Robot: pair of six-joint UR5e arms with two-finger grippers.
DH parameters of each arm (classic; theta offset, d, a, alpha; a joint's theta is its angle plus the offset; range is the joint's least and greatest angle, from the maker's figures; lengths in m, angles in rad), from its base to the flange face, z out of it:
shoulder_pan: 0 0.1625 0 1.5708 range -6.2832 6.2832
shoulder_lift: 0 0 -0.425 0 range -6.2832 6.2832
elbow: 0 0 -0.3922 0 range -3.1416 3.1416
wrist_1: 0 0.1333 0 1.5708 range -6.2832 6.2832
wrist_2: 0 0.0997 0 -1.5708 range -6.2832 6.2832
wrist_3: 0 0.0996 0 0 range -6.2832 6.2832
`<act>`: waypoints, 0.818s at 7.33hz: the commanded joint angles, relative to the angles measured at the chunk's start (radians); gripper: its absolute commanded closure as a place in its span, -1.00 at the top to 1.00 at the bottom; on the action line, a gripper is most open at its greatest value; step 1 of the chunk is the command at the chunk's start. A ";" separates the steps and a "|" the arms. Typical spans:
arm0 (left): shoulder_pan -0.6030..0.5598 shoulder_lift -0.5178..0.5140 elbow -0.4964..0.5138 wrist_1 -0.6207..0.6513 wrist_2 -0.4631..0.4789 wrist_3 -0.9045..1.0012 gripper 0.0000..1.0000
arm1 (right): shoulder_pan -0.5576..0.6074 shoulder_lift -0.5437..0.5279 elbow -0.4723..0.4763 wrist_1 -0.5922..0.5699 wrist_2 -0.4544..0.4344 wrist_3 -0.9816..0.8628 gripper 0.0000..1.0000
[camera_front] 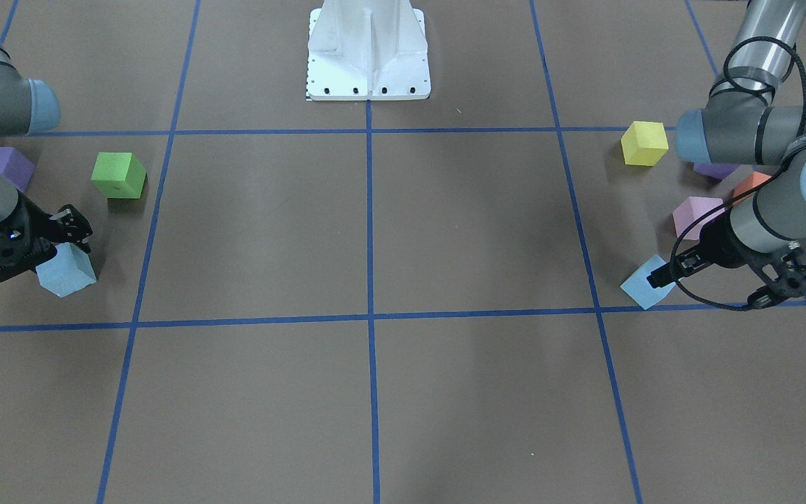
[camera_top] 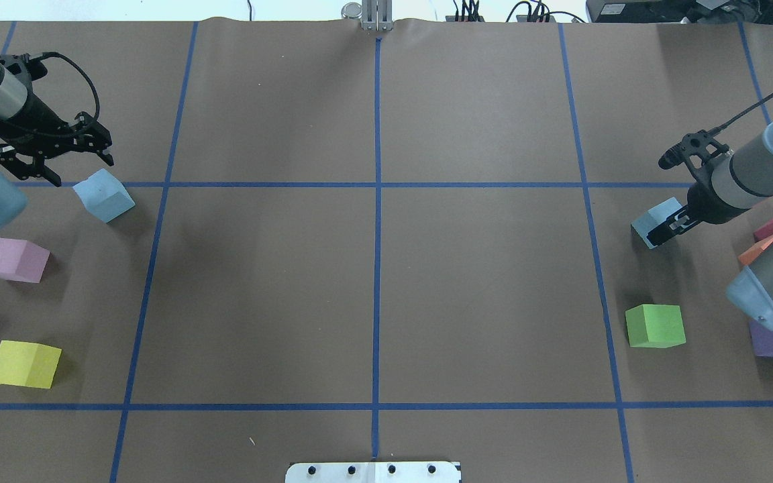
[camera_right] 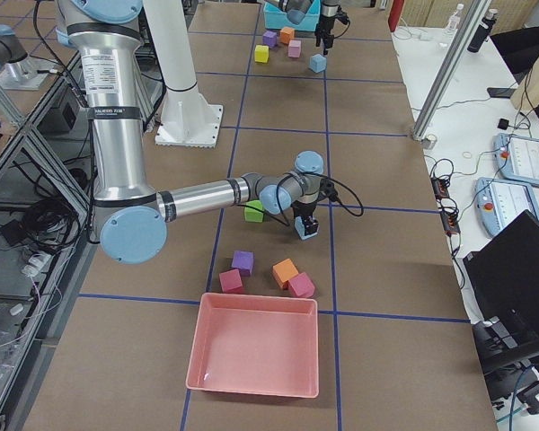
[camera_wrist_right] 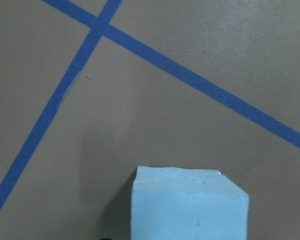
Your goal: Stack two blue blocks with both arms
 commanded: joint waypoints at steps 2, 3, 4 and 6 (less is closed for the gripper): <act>0.005 -0.001 0.003 -0.001 0.000 0.000 0.93 | -0.001 0.046 -0.009 -0.013 -0.002 -0.001 0.11; 0.012 -0.001 0.003 -0.001 0.006 -0.001 0.93 | -0.001 0.050 -0.002 -0.013 -0.002 0.000 0.11; 0.015 0.000 0.003 -0.001 0.030 -0.001 0.93 | 0.008 0.072 0.003 -0.021 0.001 0.000 0.11; 0.043 -0.001 0.011 -0.001 0.061 -0.004 0.92 | 0.029 0.223 0.065 -0.256 0.006 0.020 0.11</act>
